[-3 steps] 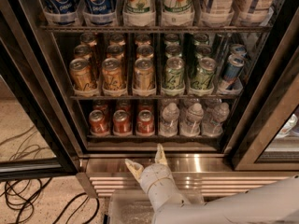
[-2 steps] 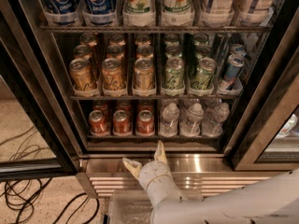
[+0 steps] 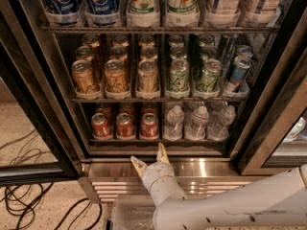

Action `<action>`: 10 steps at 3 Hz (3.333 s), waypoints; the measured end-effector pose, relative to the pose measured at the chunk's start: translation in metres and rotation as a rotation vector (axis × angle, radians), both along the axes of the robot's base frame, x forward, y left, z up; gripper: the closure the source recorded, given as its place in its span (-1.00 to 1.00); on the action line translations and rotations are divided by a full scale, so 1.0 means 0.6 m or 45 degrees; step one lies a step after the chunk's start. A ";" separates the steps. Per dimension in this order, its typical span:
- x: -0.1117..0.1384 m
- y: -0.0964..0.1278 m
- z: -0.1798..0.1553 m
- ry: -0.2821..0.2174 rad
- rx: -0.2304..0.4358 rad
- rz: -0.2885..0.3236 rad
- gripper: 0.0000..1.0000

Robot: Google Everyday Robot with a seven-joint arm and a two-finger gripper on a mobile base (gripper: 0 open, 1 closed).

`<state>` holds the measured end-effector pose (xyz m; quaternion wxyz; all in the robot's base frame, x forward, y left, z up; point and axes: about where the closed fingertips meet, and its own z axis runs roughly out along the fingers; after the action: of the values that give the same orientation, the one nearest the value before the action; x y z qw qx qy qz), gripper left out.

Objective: Pick coke can from bottom shelf of fridge

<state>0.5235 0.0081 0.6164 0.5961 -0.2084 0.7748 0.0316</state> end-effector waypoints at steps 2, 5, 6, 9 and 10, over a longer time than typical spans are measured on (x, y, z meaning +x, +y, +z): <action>0.030 0.002 -0.006 -0.012 0.005 0.028 -0.08; 0.072 0.021 -0.005 0.038 0.153 0.172 -0.56; 0.072 0.022 -0.005 0.041 0.156 0.176 -0.98; 0.052 0.032 -0.053 0.038 0.077 0.101 -1.00; 0.061 0.025 -0.055 -0.061 0.027 0.046 -0.80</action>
Offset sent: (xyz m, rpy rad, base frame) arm 0.0273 0.0012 -0.0031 0.0071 -0.0221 0.0368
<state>0.5601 0.0232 0.5833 0.6160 -0.2167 0.7560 0.0454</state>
